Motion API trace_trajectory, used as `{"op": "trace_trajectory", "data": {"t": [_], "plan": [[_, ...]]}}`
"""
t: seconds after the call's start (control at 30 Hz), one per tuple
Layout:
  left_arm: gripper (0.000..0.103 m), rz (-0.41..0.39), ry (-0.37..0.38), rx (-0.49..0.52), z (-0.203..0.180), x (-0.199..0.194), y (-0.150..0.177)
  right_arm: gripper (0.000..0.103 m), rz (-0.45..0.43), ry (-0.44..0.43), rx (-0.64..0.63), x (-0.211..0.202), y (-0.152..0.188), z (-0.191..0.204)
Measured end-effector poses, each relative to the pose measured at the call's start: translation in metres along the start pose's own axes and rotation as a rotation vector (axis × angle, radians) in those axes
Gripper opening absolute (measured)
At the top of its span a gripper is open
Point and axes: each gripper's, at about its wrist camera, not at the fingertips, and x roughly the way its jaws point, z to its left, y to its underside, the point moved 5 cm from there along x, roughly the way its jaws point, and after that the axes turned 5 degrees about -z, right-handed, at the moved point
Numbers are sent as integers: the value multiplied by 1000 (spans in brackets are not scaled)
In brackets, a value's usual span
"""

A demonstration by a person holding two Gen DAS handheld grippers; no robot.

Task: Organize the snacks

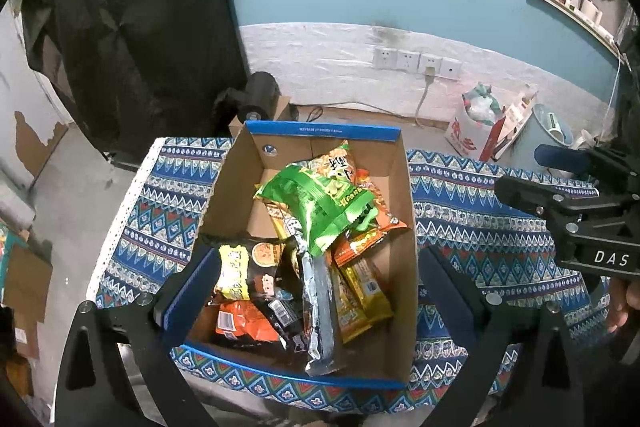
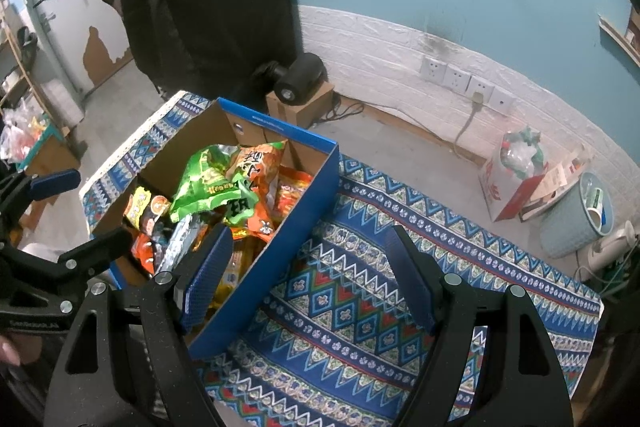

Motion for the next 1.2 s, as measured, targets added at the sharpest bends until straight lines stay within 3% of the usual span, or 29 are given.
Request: {"op": "trace_trajectory", "data": {"t": [1.2], "plan": [[100, 54, 9, 15, -7, 9, 9, 78, 8, -3, -2, 0, 6, 0]]}}
